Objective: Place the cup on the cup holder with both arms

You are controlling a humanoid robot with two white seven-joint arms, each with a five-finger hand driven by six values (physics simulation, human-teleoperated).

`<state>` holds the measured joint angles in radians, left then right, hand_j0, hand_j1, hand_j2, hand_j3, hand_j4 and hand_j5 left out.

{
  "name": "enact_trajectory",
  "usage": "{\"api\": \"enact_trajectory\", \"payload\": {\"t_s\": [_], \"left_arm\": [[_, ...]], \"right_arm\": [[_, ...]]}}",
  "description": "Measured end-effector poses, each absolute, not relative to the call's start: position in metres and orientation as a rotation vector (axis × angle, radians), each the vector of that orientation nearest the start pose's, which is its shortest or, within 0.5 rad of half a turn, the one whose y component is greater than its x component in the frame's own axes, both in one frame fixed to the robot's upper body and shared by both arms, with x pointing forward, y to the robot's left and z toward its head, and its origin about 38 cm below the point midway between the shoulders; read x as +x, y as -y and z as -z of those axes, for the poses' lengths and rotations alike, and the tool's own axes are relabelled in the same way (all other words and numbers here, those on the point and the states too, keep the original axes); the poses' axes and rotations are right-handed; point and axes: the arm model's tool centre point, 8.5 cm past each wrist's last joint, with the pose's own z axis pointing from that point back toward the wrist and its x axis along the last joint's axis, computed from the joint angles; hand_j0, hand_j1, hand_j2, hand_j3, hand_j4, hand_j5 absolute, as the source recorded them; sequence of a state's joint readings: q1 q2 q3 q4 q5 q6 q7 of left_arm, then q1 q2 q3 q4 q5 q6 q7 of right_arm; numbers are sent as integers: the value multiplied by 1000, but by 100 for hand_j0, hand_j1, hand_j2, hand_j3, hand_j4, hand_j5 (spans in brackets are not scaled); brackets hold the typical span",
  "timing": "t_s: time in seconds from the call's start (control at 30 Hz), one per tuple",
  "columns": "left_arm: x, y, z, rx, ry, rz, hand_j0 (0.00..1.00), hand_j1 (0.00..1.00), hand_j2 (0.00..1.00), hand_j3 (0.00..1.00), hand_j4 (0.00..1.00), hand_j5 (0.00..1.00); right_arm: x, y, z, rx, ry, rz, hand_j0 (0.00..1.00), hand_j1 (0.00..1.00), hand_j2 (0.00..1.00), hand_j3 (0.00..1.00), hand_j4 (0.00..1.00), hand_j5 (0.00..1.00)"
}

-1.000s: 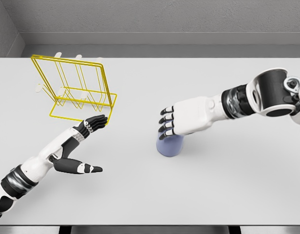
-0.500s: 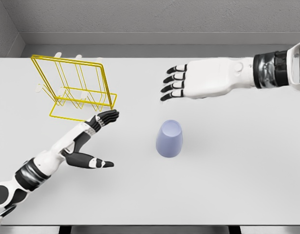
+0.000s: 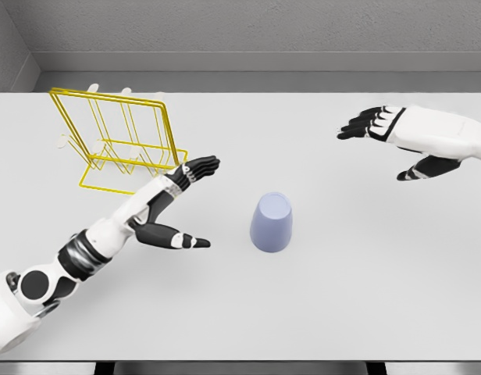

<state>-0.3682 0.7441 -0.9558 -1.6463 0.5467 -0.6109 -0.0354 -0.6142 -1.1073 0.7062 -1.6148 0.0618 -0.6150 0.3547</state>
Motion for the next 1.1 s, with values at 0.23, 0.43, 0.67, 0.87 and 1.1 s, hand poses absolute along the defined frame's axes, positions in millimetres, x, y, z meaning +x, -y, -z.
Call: {"api": "enact_trajectory", "payload": {"t_s": [0.23,0.43,0.67,0.87,1.1], "left_arm": [[354,-194,-130,-605,1784,793,100,100,100,100,100,100],[360,-180,-128,-655,1723,726,100,100,100,100,100,100],[366,-160,-122,-690,1680,704,100,100,100,100,100,100],[370,-150,-113,-692,1644,695,100,100,100,100,100,100],[375,-145,-107,-688,1618,685,100,100,100,100,100,100]], "right_arm": [[392,365,-315,-382,1792,-1724,100,100,100,100,100,100],[390,360,-307,-277,1869,-1606,100,100,100,100,100,100],[382,347,-285,-196,1912,-1543,100,100,100,100,100,100],[379,353,-304,-249,1988,-1495,100,100,100,100,100,100],[373,354,-287,-225,1985,-1446,100,100,100,100,100,100]]}}
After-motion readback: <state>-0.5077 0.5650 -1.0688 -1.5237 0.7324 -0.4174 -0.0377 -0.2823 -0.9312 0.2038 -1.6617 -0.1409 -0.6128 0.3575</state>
